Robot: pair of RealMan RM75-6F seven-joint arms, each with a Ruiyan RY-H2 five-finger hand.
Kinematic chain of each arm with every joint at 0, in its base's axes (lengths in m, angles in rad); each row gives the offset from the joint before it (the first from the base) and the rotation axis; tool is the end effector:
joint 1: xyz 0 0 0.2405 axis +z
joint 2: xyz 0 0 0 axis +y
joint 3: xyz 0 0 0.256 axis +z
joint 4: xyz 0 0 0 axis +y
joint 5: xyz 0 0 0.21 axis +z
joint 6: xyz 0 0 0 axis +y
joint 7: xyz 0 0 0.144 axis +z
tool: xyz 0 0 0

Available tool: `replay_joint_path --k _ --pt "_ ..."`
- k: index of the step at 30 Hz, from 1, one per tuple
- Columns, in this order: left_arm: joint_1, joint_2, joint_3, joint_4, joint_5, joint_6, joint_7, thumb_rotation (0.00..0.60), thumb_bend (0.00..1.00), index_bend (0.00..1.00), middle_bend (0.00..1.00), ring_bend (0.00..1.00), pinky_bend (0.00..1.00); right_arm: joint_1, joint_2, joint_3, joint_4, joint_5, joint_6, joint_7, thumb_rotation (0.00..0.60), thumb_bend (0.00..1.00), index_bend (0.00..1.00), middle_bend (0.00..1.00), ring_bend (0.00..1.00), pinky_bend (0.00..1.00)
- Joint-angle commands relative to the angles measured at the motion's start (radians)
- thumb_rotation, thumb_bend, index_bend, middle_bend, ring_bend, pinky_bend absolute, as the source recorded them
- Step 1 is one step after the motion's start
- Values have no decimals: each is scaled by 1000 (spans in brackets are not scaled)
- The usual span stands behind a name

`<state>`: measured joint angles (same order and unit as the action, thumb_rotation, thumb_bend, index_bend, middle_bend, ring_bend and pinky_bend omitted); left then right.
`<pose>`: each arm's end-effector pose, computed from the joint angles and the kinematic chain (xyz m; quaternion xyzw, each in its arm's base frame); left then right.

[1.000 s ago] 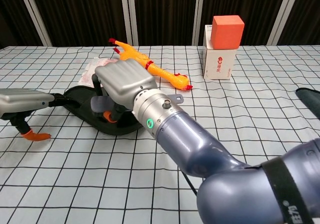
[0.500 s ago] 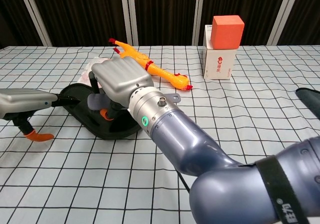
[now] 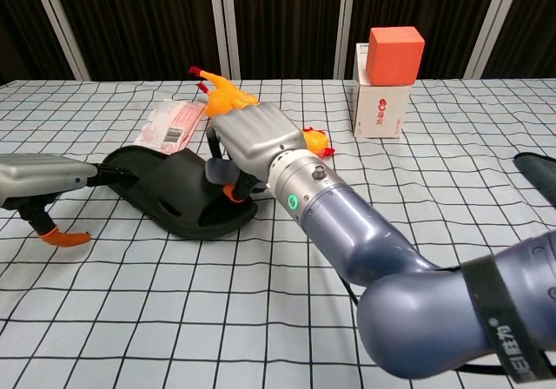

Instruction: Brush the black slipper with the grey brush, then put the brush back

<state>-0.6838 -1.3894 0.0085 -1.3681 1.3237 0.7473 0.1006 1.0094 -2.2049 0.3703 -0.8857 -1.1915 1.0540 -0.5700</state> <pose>-0.2459 0.3195 0.0022 -0.8146 -0.3847 -0.2242 0.3716 -0.0099 -0.3474 -0.1454 0.7425 -0.2541 0.4299 0.4464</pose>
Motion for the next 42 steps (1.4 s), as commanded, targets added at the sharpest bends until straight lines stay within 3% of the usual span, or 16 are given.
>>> replay_joint_path --k 1,11,20,25,31,42 --pt "1 1 2 1 -2 -1 3 600 511 0 0 0 0 -6 6 1 13 3 -3 7 600 870 886 790 663 770" --pt "-1 5 -4 -18 -4 10 13 600 512 0 0 0 0 -9 25 -16 -62 -34 27 -4 600 869 886 790 663 770" --pt "44 69 4 -104 47 110 -25 600 513 0 0 0 0 -42 104 -38 -206 -64 85 -103 600 870 886 790 663 770" --pt "108 132 27 -172 97 221 -63 600 508 0 0 0 0 -92 204 -71 -309 -78 117 -168 600 869 886 790 663 770" --pt "194 195 44 -218 137 366 -97 600 414 0 0 0 0 -189 340 -136 -377 -67 140 -184 600 869 886 790 663 770" --pt "367 241 26 -295 138 661 -18 600 397 0 0 0 0 -358 522 -207 -457 19 176 -155 600 870 886 790 663 770"
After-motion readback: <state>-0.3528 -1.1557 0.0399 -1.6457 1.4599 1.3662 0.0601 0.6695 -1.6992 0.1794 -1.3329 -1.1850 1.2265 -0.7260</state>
